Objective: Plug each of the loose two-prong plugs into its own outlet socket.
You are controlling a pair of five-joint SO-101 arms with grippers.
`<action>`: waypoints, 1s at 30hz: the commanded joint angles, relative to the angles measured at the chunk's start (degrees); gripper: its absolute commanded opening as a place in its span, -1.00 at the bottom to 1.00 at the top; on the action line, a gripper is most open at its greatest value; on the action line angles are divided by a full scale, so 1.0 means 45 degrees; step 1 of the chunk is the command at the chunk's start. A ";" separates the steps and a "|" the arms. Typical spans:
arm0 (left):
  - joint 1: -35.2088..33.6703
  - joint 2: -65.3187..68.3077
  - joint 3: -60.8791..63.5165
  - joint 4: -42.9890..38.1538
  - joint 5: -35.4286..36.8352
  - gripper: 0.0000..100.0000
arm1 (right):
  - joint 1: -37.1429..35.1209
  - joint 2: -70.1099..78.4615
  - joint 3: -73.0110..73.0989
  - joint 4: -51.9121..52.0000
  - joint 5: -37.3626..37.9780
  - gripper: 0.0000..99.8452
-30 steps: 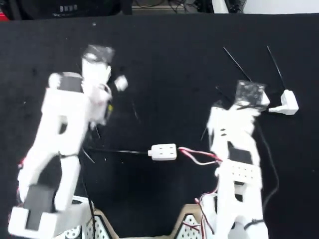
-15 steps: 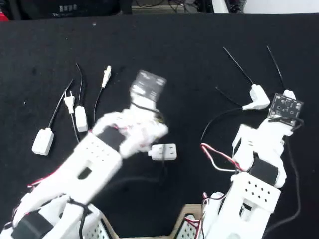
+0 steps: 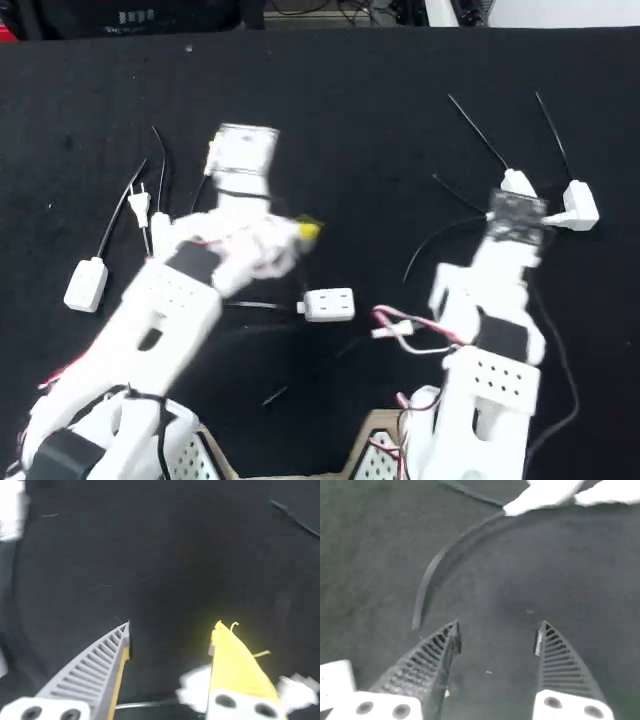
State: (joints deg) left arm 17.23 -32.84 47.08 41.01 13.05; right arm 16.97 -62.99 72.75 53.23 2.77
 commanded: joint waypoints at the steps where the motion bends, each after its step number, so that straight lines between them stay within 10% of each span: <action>1: -0.2530 -0.0410 0.1162 -0.0215 0.0156 -0.55 | -0.3321 -0.0264 0.0186 0.0332 0.0156 -0.53; 7: -0.3761 -0.0410 0.3507 -0.1465 0.0059 -0.57 | -0.6408 0.0713 0.0186 0.1094 0.0176 -0.53; 21: -0.4366 -0.0352 0.4855 -0.3829 0.0156 -0.57 | -0.4923 0.9680 -0.6339 0.6076 0.1465 -0.53; 30: -0.4366 -0.0391 0.4874 -0.3829 0.0156 -0.57 | -0.3770 1.4408 -0.7785 0.4591 -0.0586 -0.53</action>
State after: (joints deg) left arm -1.93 -33.01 69.49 24.84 13.32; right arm -2.11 -4.09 41.63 78.20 3.47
